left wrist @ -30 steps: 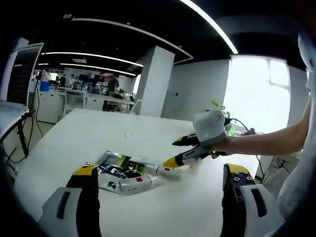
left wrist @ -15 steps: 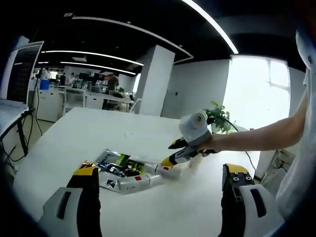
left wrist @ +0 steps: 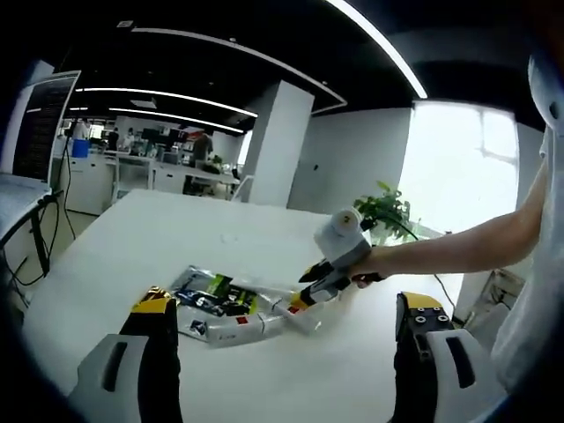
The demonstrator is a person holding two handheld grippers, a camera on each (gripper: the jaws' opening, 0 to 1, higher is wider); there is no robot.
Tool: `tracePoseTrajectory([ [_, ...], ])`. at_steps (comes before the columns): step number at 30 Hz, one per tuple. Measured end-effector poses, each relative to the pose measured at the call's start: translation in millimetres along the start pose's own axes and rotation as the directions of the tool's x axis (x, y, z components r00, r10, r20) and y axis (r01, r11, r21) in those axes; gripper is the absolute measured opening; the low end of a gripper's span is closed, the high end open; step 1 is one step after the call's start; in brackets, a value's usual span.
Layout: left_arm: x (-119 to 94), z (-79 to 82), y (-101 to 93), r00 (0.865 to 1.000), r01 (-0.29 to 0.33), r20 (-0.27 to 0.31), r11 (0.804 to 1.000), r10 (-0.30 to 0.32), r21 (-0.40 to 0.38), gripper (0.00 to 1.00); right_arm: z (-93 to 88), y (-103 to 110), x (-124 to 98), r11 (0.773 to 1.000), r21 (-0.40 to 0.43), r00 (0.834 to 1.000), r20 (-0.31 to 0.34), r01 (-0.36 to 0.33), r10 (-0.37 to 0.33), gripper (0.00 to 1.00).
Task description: Arrange the skincare products in the storage area until every visible bottle or jar stands upright without overlapping.
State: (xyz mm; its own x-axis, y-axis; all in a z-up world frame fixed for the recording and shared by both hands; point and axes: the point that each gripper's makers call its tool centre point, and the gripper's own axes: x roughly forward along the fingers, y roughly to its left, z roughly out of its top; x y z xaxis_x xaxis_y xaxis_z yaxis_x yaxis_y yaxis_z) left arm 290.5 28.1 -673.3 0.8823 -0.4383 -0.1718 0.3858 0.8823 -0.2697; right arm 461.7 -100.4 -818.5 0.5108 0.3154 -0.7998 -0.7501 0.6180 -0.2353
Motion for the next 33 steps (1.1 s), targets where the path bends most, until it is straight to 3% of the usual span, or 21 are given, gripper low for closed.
tracePoseTrajectory([
  [7,1.3,0.7,2.1,1.000,0.009,-0.003,1.000,-0.009,-0.011,0.93,3.1,0.3,2.5,1.000,0.023,1.000,0.023,0.009,-0.010,0.37],
  [8,1.5,1.0,1.9,1.000,0.013,-0.003,1.000,-0.013,-0.017,0.92,3.0,1.8,3.1,0.999,0.031,1.000,0.019,0.004,-0.005,0.32],
  [15,3.8,2.9,1.7,0.999,0.031,-0.009,0.999,-0.031,-0.026,0.87,4.5,8.6,1.6,1.000,0.012,0.998,0.055,0.002,-0.002,0.31],
  [20,7.8,2.0,-7.0,0.996,0.088,-0.015,0.993,-0.089,-0.077,0.71,3.0,16.6,-0.1,1.000,-0.011,0.997,0.075,-0.009,0.010,0.31],
  [27,18.5,-3.9,-8.3,0.991,0.119,-0.050,0.989,-0.123,-0.084,0.69,1.2,27.2,-2.9,0.999,-0.039,0.993,0.111,-0.038,0.042,0.30],
  [33,28.7,-4.3,-6.7,0.988,0.132,-0.063,0.986,-0.139,-0.101,0.67,0.2,37.0,-6.8,0.996,-0.005,0.986,0.138,-0.092,0.092,0.30],
])
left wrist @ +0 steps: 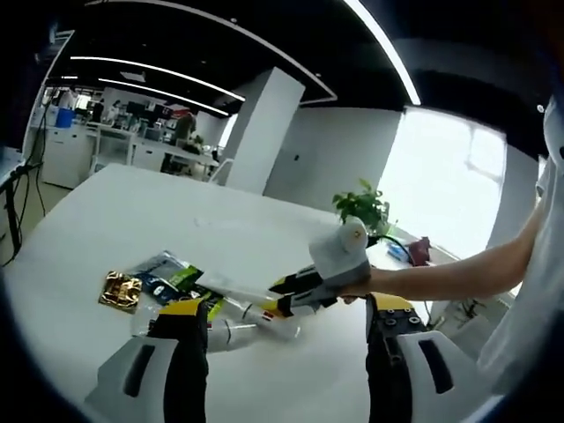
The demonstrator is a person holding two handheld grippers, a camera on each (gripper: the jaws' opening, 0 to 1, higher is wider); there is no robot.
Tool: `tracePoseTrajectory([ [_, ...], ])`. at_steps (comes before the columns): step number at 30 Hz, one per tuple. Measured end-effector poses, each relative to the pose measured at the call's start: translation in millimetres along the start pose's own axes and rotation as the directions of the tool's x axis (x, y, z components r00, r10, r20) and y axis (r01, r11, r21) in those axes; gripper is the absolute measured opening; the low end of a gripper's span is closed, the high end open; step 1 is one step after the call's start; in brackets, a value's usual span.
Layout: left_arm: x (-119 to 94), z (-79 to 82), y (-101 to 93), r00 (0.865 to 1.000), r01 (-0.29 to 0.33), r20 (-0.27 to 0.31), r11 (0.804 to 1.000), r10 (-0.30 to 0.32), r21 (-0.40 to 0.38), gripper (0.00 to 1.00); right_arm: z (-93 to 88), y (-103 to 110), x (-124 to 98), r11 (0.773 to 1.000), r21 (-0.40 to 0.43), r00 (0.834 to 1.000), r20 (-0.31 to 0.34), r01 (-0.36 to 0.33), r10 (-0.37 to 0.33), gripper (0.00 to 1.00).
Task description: Arrange the skincare products in the storage area until every visible bottle or jar stands upright without overlapping.
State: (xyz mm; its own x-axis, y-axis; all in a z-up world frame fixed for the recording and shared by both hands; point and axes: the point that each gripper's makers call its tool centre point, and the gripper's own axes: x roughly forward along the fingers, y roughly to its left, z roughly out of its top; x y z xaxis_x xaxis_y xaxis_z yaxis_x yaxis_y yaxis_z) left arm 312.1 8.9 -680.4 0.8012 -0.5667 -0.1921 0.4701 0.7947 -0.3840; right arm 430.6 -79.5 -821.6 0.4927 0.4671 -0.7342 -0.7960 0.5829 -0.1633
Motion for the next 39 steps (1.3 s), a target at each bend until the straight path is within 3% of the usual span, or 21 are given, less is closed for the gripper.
tracePoseTrajectory([
  [7,14.0,-1.5,3.8,1.000,0.022,-0.003,0.999,-0.022,-0.040,0.65,0.7,23.4,-3.4,0.997,-0.017,0.996,0.038,-0.075,0.076,0.29],
  [16,21.3,-11.4,4.8,0.999,0.038,-0.027,0.997,-0.040,-0.068,0.64,2.3,45.8,-7.6,0.988,0.023,0.985,0.086,-0.152,0.149,0.28],
  [22,24.0,-18.2,8.9,0.998,0.032,-0.043,0.995,-0.036,-0.095,0.63,1.1,62.3,-14.3,0.967,0.124,0.971,0.119,-0.222,0.208,0.28],
  [28,28.6,-25.3,15.0,0.998,0.026,-0.057,0.990,-0.035,-0.140,0.62,0.2,74.9,-20.3,0.903,0.300,0.948,0.180,-0.306,0.262,0.28],
  [33,32.7,-27.3,18.8,0.999,0.016,-0.043,0.981,-0.025,-0.193,0.61,-1.1,83.4,-26.4,0.862,0.367,0.935,0.199,-0.350,0.295,0.28],
  [38,36.8,-34.8,28.5,0.997,-0.023,-0.072,0.984,0.010,-0.177,0.64,-1.6,88.7,-26.5,0.779,0.477,0.913,0.248,-0.407,0.325,0.28],
  [39,37.5,-35.8,30.7,0.997,-0.029,-0.077,0.984,0.015,-0.178,0.64,-0.7,94.3,-31.5,0.753,0.506,0.907,0.263,-0.420,0.328,0.28],
])
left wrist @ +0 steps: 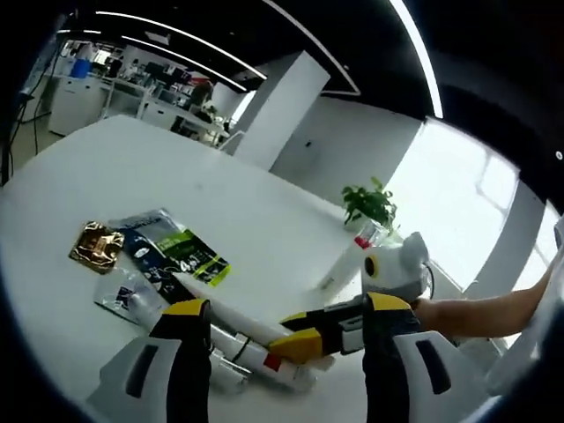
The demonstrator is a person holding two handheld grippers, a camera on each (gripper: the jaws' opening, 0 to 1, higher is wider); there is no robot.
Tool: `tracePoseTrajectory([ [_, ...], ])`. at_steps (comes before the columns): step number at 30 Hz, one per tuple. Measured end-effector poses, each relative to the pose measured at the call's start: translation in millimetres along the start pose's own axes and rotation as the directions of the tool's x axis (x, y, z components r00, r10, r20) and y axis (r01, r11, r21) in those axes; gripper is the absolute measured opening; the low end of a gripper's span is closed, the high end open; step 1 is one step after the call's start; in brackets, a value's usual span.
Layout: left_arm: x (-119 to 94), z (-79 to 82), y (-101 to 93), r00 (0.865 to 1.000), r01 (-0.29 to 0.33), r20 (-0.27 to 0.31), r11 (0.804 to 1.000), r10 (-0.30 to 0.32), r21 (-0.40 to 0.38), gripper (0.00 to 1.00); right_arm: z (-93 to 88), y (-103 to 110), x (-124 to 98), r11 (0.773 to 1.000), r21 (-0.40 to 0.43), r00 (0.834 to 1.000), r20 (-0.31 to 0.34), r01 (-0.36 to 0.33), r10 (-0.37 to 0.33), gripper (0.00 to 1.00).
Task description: Arrange the skincare products in the storage area until every visible bottle or jar stands upright without overlapping.
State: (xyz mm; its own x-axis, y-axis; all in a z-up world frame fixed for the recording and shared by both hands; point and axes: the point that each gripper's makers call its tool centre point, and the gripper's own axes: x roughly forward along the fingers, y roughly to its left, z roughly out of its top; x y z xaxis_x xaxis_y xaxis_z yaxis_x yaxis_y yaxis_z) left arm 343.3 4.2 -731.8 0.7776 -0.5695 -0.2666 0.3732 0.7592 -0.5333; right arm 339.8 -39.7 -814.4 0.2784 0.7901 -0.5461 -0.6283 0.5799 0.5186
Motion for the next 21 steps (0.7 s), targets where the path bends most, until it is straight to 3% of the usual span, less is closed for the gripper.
tracePoseTrajectory([
  [2,4.6,-1.0,7.2,1.000,-0.005,-0.006,0.999,0.005,-0.032,0.63,-2.1,1.6,0.5,0.996,0.083,0.999,0.023,-0.029,0.028,0.28],
  [6,14.0,0.2,21.5,0.999,-0.036,-0.013,0.997,0.035,-0.063,0.63,-4.7,1.6,2.3,0.988,0.147,0.998,0.046,-0.052,0.046,0.27],
  [9,20.1,1.1,33.1,0.998,-0.061,-0.019,0.995,0.059,-0.083,0.63,-6.4,1.9,5.6,0.983,0.171,0.997,0.052,-0.072,0.064,0.27],
  [13,25.2,-8.3,43.5,0.992,-0.104,-0.074,0.993,0.100,-0.059,0.61,-7.8,10.7,6.5,0.973,0.207,0.994,0.065,-0.103,0.091,0.27],
  [18,34.5,-8.3,47.0,0.989,-0.126,-0.087,0.988,0.118,-0.089,0.50,-8.2,12.8,9.4,0.967,0.225,0.992,0.075,-0.116,0.102,0.27],
  [21,41.6,-11.5,50.5,0.982,-0.146,-0.126,0.987,0.137,-0.065,0.42,-8.0,13.2,9.6,0.965,0.231,0.991,0.083,-0.125,0.108,0.26],
])
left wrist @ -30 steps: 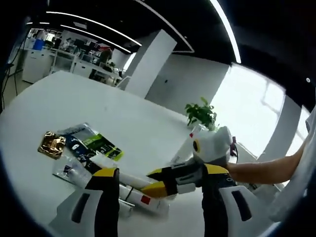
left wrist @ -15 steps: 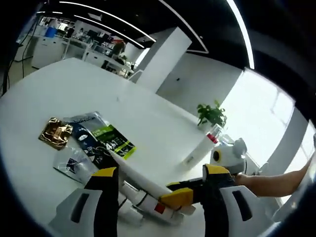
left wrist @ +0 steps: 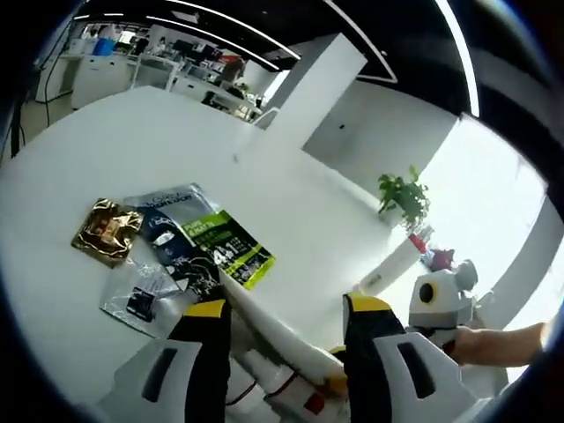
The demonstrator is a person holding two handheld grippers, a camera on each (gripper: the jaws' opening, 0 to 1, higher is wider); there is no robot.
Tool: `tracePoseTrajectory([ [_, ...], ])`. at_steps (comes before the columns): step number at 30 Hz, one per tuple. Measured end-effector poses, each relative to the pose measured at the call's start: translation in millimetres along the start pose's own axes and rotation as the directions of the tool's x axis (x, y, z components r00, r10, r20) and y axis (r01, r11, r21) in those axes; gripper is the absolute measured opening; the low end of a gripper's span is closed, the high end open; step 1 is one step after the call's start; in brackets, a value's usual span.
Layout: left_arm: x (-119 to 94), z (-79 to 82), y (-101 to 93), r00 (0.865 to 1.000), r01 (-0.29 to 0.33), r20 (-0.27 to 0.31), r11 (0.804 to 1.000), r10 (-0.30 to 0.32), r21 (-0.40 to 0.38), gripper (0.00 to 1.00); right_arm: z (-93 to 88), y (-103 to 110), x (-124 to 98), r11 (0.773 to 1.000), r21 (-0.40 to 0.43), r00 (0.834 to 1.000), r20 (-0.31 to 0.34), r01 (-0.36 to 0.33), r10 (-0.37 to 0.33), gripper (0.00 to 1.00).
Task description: Arrange the skincare products in the storage area until every visible bottle or jar stands upright without overlapping.
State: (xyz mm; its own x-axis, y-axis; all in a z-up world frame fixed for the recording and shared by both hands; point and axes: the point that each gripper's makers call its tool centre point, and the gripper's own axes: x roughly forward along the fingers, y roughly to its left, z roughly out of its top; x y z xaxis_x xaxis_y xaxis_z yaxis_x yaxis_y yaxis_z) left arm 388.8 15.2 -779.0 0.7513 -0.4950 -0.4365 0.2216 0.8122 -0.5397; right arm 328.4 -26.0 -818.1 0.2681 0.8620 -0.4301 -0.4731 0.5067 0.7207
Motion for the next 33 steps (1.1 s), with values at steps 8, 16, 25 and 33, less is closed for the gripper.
tracePoseTrajectory([
  [8,11.6,-7.3,17.3,0.992,-0.096,-0.080,0.995,0.098,0.021,0.35,32.0,-1.7,-20.9,0.992,0.124,0.989,0.145,0.003,-0.022,0.01],
  [16,16.9,-16.5,28.5,0.986,-0.118,-0.111,0.992,0.123,0.045,0.24,5.0,-3.8,-20.2,0.997,0.077,0.997,0.079,0.005,-0.011,0.01],
  [25,9.8,-14.1,27.5,0.988,-0.071,-0.129,0.993,0.083,0.092,0.31,9.3,-16.6,-19.1,0.993,0.104,0.988,0.143,0.049,-0.064,0.02],
  [33,-16.2,-20.1,14.6,0.981,-0.005,-0.175,0.910,0.085,0.416,0.47,9.7,-26.1,-18.1,0.985,0.159,0.979,0.178,0.074,-0.102,0.10],
])
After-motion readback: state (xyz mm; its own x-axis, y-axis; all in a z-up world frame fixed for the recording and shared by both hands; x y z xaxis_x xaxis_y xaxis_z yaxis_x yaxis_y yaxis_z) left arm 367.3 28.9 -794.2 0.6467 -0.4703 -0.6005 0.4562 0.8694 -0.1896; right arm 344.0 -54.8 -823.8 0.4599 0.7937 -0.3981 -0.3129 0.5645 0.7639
